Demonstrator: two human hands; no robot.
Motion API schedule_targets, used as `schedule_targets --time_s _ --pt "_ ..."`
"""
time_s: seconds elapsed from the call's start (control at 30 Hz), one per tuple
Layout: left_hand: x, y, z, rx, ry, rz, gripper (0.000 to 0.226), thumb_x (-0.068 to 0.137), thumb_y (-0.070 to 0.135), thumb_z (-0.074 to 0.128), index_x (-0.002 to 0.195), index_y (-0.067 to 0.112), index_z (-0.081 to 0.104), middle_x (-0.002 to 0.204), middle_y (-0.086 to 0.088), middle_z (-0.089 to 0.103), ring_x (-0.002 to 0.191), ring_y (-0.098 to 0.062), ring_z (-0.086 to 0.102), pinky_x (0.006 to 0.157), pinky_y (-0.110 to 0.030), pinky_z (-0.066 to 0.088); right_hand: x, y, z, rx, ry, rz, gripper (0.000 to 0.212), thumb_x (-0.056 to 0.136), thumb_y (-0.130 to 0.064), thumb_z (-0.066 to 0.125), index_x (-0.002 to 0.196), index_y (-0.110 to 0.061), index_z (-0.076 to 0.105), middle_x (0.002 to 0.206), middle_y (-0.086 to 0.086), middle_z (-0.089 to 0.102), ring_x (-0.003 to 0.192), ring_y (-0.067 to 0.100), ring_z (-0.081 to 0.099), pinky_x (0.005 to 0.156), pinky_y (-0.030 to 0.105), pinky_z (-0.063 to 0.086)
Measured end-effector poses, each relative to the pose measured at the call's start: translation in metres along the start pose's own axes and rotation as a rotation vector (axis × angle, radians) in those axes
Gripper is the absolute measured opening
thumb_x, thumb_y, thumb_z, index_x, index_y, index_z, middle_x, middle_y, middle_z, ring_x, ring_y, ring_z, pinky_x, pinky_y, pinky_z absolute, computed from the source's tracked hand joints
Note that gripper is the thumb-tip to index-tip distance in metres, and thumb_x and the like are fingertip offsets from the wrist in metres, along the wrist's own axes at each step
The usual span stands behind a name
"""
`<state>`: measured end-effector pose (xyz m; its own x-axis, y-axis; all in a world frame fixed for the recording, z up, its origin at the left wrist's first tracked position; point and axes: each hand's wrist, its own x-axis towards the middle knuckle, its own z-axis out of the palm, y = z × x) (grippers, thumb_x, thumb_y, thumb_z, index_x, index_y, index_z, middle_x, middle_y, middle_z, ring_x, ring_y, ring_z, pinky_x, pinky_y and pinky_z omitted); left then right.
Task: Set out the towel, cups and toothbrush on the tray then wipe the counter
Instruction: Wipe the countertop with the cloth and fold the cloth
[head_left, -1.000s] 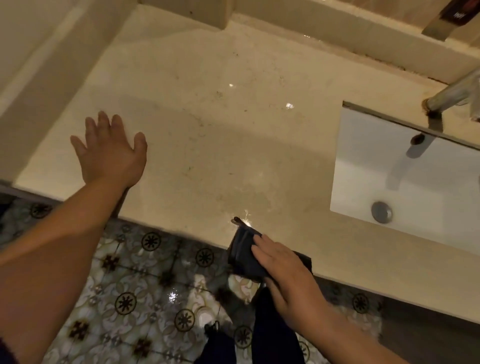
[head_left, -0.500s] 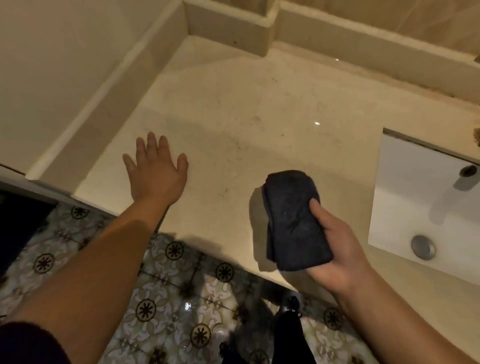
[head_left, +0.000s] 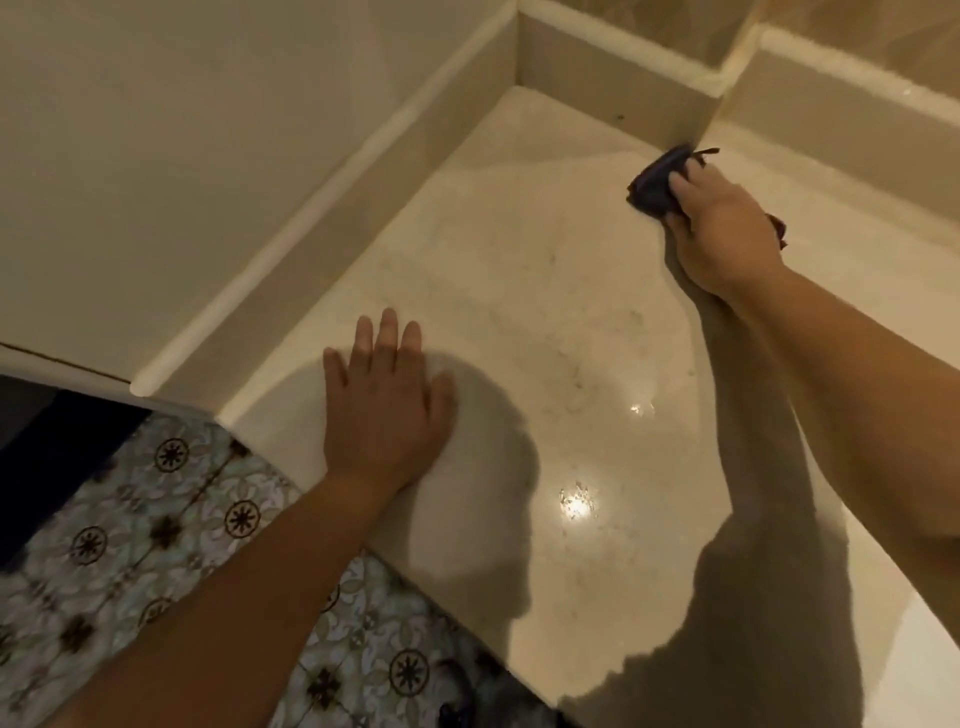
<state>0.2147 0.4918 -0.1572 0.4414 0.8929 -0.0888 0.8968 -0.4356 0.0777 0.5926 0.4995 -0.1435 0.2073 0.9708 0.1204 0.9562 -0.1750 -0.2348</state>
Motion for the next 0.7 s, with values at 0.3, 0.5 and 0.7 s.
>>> schedule_targets --time_s 0.3,0.5,0.7 --pt "-0.001 0.000 0.000 -0.042 -0.017 -0.006 0.070 0.097 0.050 0.019 0.155 0.011 0.028 0.166 -0.015 0.019 0.154 -0.034 0.011 0.119 -0.061 0.011 -0.116 -0.099 -0.005 0.146 -0.186 -0.345 0.039 0.085 0.001 0.066 0.124 0.008 0.060 0.134 0.028 0.055 0.121 0.045 0.054 0.096 0.055 0.044" --pt "-0.005 0.000 0.002 -0.002 -0.010 0.009 0.064 0.103 0.043 0.021 0.159 0.010 0.021 0.168 -0.014 0.013 0.154 -0.034 0.009 0.121 -0.061 0.009 -0.259 -0.184 -0.012 0.169 -0.265 -0.512 0.052 0.063 -0.001 0.083 0.113 -0.004 0.070 0.122 0.019 0.066 0.111 0.038 0.063 0.088 0.049 0.054" --pt "-0.001 -0.003 0.003 -0.002 -0.075 0.001 0.066 0.103 0.047 0.014 0.160 0.014 0.009 0.170 -0.009 0.000 0.155 -0.030 -0.003 0.121 -0.059 0.001 -0.336 -0.216 -0.012 0.286 -0.338 -0.345 0.052 0.086 -0.001 0.067 0.136 -0.009 0.056 0.147 0.010 0.046 0.138 0.032 0.037 0.112 0.054 0.026"
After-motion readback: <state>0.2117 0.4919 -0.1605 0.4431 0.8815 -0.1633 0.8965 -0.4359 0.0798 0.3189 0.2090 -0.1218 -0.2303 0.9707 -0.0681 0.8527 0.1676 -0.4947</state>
